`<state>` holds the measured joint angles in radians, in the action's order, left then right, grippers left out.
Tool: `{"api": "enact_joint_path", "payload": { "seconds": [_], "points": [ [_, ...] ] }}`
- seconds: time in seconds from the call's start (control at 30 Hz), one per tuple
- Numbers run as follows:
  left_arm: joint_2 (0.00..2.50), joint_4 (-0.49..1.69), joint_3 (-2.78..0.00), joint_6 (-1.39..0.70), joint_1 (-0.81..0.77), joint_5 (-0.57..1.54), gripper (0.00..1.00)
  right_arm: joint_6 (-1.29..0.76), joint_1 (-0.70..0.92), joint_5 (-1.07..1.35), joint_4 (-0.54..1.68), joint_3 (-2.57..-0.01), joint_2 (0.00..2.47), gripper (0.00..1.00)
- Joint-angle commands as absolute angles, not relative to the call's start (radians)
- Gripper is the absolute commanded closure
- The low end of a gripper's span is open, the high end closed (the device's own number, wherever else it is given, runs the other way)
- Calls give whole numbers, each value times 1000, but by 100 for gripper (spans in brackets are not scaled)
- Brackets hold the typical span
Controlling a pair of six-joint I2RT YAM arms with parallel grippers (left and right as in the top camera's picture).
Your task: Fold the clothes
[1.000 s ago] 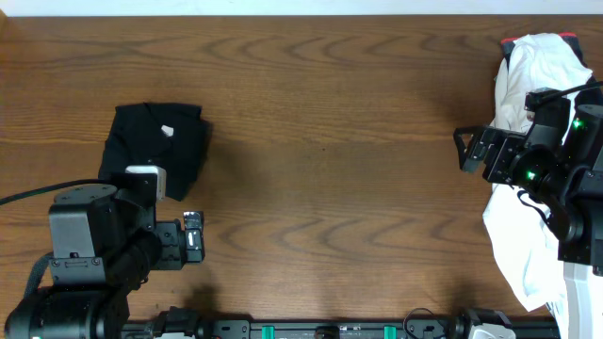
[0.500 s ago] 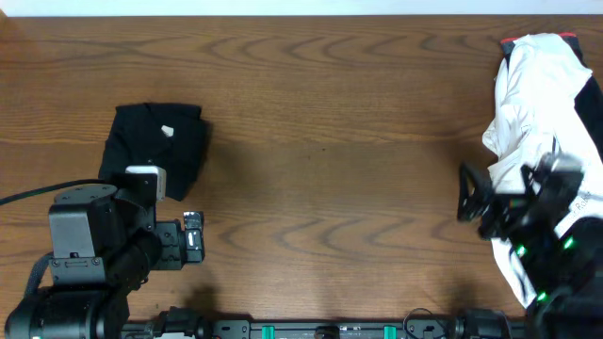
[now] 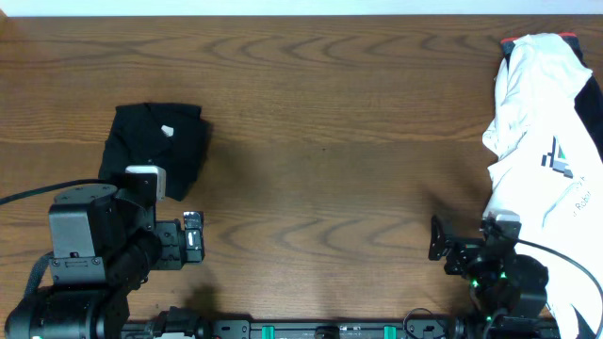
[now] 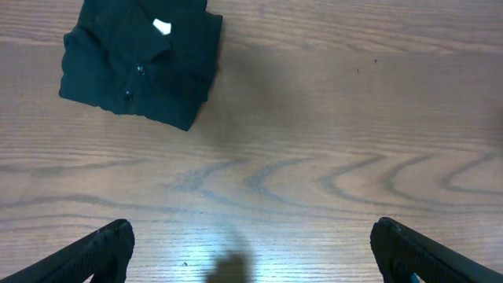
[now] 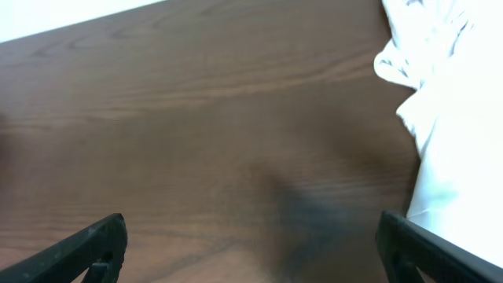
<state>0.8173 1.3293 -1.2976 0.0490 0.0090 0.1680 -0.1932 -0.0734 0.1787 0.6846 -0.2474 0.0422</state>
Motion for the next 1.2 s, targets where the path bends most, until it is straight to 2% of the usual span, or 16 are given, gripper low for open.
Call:
{"api": "enact_joint_path", "payload": {
  "seconds": [0.0, 1.17],
  "points": [
    [817, 1331, -1305, 41, 5, 155, 2, -186, -57, 170, 676, -186, 6, 1],
    [817, 1331, -1305, 41, 5, 155, 2, -186, -52, 183, 659, -160, 6, 1]
  ]
}}
